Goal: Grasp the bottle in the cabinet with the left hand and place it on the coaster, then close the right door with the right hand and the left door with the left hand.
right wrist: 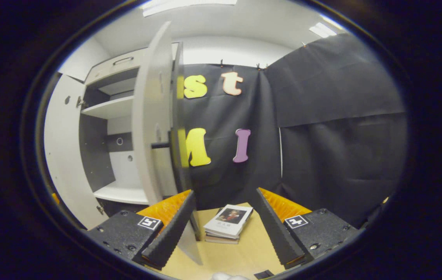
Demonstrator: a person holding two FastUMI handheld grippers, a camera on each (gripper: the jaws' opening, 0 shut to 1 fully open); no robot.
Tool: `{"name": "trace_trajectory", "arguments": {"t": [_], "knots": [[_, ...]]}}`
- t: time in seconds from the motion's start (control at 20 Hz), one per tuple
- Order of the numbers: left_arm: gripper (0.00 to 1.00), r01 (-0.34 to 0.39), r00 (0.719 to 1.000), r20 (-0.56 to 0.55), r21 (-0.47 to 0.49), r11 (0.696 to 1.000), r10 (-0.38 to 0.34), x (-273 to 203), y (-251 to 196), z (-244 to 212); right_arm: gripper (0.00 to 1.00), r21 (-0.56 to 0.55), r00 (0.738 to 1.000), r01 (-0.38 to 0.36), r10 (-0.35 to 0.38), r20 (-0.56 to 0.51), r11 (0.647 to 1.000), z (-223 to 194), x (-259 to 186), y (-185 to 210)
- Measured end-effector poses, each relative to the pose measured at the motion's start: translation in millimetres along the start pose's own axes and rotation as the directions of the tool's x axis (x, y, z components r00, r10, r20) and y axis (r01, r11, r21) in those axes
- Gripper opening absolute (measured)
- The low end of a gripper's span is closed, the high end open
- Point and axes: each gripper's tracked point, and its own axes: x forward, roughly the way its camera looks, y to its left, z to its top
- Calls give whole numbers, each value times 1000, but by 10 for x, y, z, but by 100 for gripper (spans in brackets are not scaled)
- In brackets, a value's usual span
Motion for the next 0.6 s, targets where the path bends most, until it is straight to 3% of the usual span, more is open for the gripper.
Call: {"name": "trace_trajectory", "arguments": {"t": [0.1, 0.2, 0.25, 0.3, 0.45, 0.55, 0.6], "knots": [[96, -12, 1000, 5, -10, 1000, 12, 30, -111, 65, 94, 12, 1000, -5, 5, 18, 1000, 139, 173, -75], [96, -31, 999, 6, -18, 999, 31, 70, -196, 137, 99, -12, 999, -23, 24, 36, 1000, 260, 327, -106], [96, -44, 999, 7, -21, 999, 44, 83, -239, 159, 94, -27, 998, -35, 36, 42, 999, 304, 393, -93], [96, -59, 998, 9, -21, 998, 59, 101, -260, 191, 99, -37, 997, -59, 61, 43, 998, 333, 437, -56], [96, -102, 995, 22, -15, 995, 102, 137, -321, 284, 94, -41, 987, -163, 163, 11, 986, 262, 522, 184], [96, -125, 992, 23, -26, 992, 125, 173, -386, 293, 99, -48, 969, -247, 246, -20, 968, 172, 515, 447], [96, -135, 991, 17, -32, 990, 136, 175, -423, 289, 99, -74, 969, -248, 249, -1, 966, 190, 489, 465]]}}
